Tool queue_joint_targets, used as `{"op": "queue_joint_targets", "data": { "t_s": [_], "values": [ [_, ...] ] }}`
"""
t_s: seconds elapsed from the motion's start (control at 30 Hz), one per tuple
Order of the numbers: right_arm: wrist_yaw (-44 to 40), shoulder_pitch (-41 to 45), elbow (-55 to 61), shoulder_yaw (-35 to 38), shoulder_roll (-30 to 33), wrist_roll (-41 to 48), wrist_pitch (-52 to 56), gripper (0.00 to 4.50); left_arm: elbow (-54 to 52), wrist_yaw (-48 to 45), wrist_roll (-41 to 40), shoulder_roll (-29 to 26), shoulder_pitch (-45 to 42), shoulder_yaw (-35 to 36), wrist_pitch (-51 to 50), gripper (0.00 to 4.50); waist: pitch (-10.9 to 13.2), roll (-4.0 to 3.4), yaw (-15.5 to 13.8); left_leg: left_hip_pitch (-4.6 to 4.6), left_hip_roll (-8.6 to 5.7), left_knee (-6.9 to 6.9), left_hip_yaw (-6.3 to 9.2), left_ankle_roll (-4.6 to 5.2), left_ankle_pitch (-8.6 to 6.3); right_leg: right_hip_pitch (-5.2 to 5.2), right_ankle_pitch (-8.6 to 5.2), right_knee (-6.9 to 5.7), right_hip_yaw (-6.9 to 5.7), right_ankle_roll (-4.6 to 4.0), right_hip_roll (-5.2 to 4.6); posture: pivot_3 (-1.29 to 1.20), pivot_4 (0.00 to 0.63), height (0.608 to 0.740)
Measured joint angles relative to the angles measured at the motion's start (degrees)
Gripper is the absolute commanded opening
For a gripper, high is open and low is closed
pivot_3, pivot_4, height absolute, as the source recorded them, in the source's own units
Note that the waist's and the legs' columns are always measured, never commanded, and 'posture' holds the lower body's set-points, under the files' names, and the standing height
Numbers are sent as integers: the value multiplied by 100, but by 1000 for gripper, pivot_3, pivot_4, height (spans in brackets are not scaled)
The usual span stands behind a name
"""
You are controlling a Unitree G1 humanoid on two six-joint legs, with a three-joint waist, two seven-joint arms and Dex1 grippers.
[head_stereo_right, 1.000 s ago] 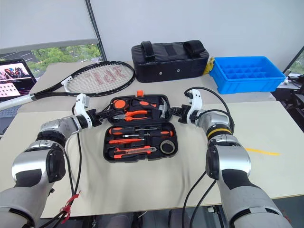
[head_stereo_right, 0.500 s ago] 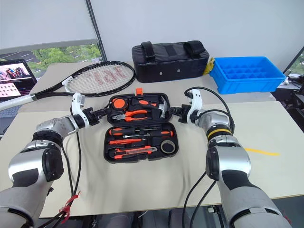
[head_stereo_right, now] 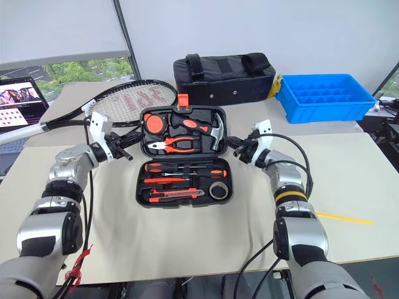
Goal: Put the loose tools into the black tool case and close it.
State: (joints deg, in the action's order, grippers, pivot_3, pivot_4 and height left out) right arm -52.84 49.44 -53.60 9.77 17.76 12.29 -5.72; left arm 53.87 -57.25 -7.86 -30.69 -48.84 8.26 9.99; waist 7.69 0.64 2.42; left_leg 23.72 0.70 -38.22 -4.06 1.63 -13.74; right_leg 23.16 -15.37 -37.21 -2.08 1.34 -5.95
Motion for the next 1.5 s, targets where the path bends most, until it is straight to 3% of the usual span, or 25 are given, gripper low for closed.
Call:
{"op": "queue_joint_targets", "data": {
  "t_s": [0.1,0.33,0.43,0.5,0.57,0.67,0.73,0.83,0.97,1.07,1.2,1.3,1.33,1.5],
  "values": [
    [-22,-205,60,-74,4,-96,-679,0,-128,225,303,-104,267,-224,1118,70,0,0,-10,-16,0,-1,-6,1,0,-10,0,0,0,0,-5,0,150,729],
    [-82,-564,-27,-489,255,-646,-2169,0,99,1742,1511,-418,725,-803,3467,70,0,0,-4,-38,3,0,-27,26,-15,-17,5,-5,1,-7,-18,0,150,729],
    [-204,-700,37,-581,337,-659,-2344,908,127,2461,2161,-667,882,-1028,4248,0,0,0,-1,-40,6,2,-35,26,-15,-8,6,-17,0,-9,-22,0,150,729],
    [-276,-829,224,-653,450,-668,-2560,1583,139,3012,2663,-908,999,-1188,4742,732,0,1,-1,-42,7,2,-45,26,-15,0,6,-27,-1,-8,-29,0,150,729],
    [-292,-979,446,-690,569,-693,-2872,2216,39,3922,3441,-1217,1146,-1229,5219,1294,1,1,1,-44,8,4,-51,34,-20,2,6,-29,-5,-8,-36,0,150,729],
    [-278,-1152,653,-732,863,-866,-3469,3379,-404,5580,4725,-1832,1317,-1236,5646,2492,2,3,-30,-55,6,8,-59,67,-41,-2,6,-31,-12,-8,-53,0,150,729],
    [-228,-1265,693,-791,1009,-943,-3820,3700,-767,6800,5594,-2140,1430,-1331,5627,3264,2,3,-78,-60,5,9,-62,80,-49,-5,6,-33,-13,-7,-61,0,150,729],
    [-253,-1635,838,-840,1353,-960,-3970,3700,-1030,8092,6542,-2462,1694,-1715,5529,4376,1,3,-170,-68,5,12,-75,84,-52,-8,6,-34,-14,-6,-63,0,150,729],
    [-613,-2173,1058,-887,1876,-866,-3989,3700,-1033,9305,7532,-2745,1990,-2470,5327,4468,2,4,-192,-73,9,15,-85,85,-52,-6,6,-33,-18,-7,-63,0,150,729],
    [-958,-2587,1455,-920,2142,-657,-3802,3700,-787,9825,7803,-2823,1968,-2875,5232,4468,5,9,-186,-88,12,17,-96,85,-53,-8,6,-16,-19,-7,-66,0,150,729],
    [-1380,-3397,2978,-940,2391,188,-2084,3700,392,9356,7137,-2716,1491,-2932,5337,4468,6,16,-175,-90,22,17,-103,83,-51,-10,12,0,-32,-16,-66,0,150,729],
    [-1647,-4124,4658,-1167,2756,963,-250,3700,1449,7568,5490,-2286,972,-2179,5201,4468,5,18,-197,-88,22,7,-102,83,-50,-12,13,-2,-53,-18,-71,0,150,729],
    [-1661,-4318,5232,-1290,2853,1169,330,3700,1727,6587,4666,-2003,743,-1697,4917,4468,5,19,-220,-85,22,-7,-99,83,-51,-13,13,-6,-65,-18,-72,0,150,729],
    [-1308,-4365,6588,-1811,2639,1594,1962,3700,1901,3409,2284,-1204,-111,-454,3504,4468,4,37,-228,-76,27,-55,-97,90,-55,-28,27,-1,-102,-14,-68,0,150,729]
  ]
}}
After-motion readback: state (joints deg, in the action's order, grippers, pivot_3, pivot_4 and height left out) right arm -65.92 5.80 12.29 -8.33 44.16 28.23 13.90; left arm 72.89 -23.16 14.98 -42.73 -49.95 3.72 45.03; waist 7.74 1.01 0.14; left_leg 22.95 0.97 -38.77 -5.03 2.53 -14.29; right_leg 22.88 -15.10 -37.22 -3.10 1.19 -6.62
